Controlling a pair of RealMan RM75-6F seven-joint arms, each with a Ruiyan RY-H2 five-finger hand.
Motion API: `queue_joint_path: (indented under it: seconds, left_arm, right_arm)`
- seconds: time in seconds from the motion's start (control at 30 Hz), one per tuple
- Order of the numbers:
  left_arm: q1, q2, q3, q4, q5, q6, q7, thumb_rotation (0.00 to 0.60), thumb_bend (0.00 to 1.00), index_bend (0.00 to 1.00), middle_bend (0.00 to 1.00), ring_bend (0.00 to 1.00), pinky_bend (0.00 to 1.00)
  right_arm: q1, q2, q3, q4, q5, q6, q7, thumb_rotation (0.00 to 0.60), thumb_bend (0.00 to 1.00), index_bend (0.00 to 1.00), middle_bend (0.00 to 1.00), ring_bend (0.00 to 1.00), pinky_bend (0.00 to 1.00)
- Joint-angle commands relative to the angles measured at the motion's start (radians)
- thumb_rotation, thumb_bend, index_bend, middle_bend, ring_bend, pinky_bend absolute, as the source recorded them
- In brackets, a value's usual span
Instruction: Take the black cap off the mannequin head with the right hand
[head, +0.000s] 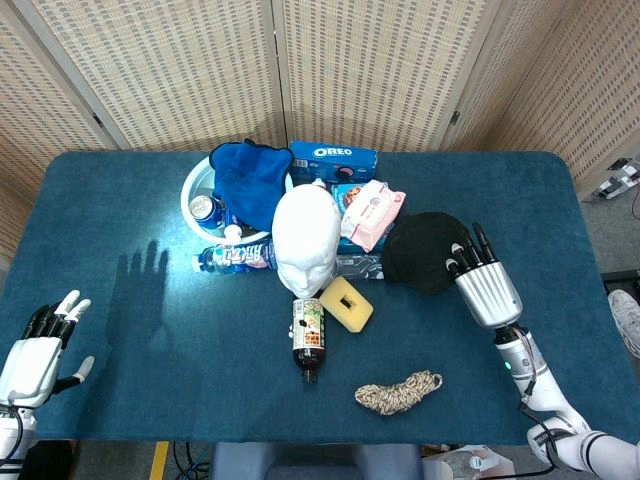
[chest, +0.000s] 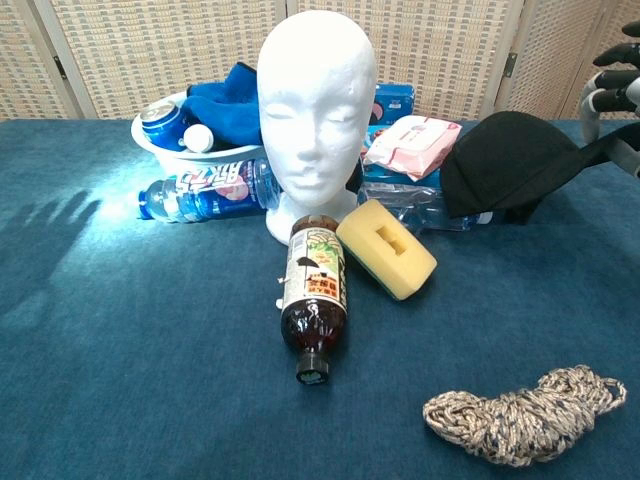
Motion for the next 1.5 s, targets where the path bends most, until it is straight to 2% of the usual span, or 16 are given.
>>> queue_joint_path:
  seconds: [0.03, 0.2, 0.3, 0.43, 0.5, 0.63, 0.77, 0.9, 1.1, 1.33, 1.4, 1.5]
  left_arm:
    - [0.000, -0.001, 0.000, 0.000, 0.000, 0.001, 0.001, 0.600, 0.29, 0.00, 0.00, 0.00, 0.00]
    - [-0.001, -0.002, 0.000, -0.001, 0.000, -0.003, 0.005, 0.600, 0.29, 0.00, 0.00, 0.00, 0.00]
    - [-0.002, -0.004, 0.001, -0.003, 0.000, -0.004, 0.008, 0.600, 0.29, 0.00, 0.00, 0.00, 0.00]
    - [0.002, -0.001, 0.001, -0.006, -0.002, 0.000, 0.012, 0.600, 0.29, 0.00, 0.00, 0.00, 0.00]
    - [0.005, 0.002, 0.002, -0.008, -0.004, 0.003, 0.013, 0.600, 0.29, 0.00, 0.00, 0.00, 0.00]
    - [0.007, 0.007, 0.002, -0.012, -0.008, 0.003, 0.018, 0.600, 0.29, 0.00, 0.00, 0.00, 0.00]
    - [0.004, 0.009, 0.002, -0.018, -0.007, -0.001, 0.024, 0.600, 0.29, 0.00, 0.00, 0.00, 0.00]
    - [0.001, 0.011, 0.001, -0.025, -0.005, -0.004, 0.033, 0.600, 0.29, 0.00, 0.00, 0.00, 0.00]
    - [-0.002, 0.014, 0.003, -0.036, -0.003, -0.008, 0.044, 0.600, 0.29, 0.00, 0.00, 0.00, 0.00]
    - [0.000, 0.016, 0.000, -0.042, 0.005, 0.006, 0.047, 0.600, 0.29, 0.00, 0.00, 0.00, 0.00]
    - [0.000, 0.018, -0.001, -0.043, 0.006, 0.008, 0.049, 0.600, 0.29, 0.00, 0.00, 0.00, 0.00]
    - [-0.001, 0.019, -0.002, -0.045, 0.004, 0.007, 0.052, 0.600, 0.29, 0.00, 0.00, 0.00, 0.00]
  right_arm:
    - [-0.022, 0.006, -0.024, -0.006, -0.011, -0.014, -0.005, 0.600, 0.53, 0.48, 0.31, 0.11, 0.00]
    - [-0.042, 0.008, -0.031, -0.027, -0.007, -0.045, -0.017, 0.600, 0.44, 0.40, 0.27, 0.08, 0.00]
    - [-0.047, 0.009, -0.025, -0.040, 0.010, -0.076, -0.024, 0.600, 0.31, 0.34, 0.23, 0.05, 0.00]
    - [-0.053, 0.011, -0.015, -0.053, 0.029, -0.109, -0.023, 0.600, 0.06, 0.21, 0.19, 0.02, 0.00]
    - [-0.056, 0.018, -0.011, -0.064, 0.031, -0.114, -0.023, 0.600, 0.00, 0.15, 0.16, 0.00, 0.00]
    - [-0.065, 0.050, -0.008, -0.115, 0.044, -0.136, -0.035, 0.600, 0.00, 0.01, 0.07, 0.00, 0.00]
    - [-0.073, 0.106, -0.013, -0.198, 0.064, -0.176, -0.050, 0.600, 0.00, 0.00, 0.00, 0.00, 0.00]
    - [-0.080, 0.170, -0.024, -0.285, 0.074, -0.210, -0.082, 0.600, 0.00, 0.00, 0.00, 0.00, 0.00]
    - [-0.094, 0.228, -0.040, -0.356, 0.071, -0.232, -0.093, 0.600, 0.00, 0.00, 0.00, 0.00, 0.00]
    - [-0.137, 0.266, -0.030, -0.414, 0.062, -0.167, -0.102, 0.600, 0.00, 0.00, 0.00, 0.00, 0.00]
    - [-0.159, 0.271, -0.023, -0.426, 0.057, -0.126, -0.095, 0.600, 0.00, 0.00, 0.03, 0.00, 0.00]
    - [-0.178, 0.294, -0.025, -0.438, 0.041, -0.097, -0.082, 0.600, 0.00, 0.05, 0.13, 0.00, 0.00]
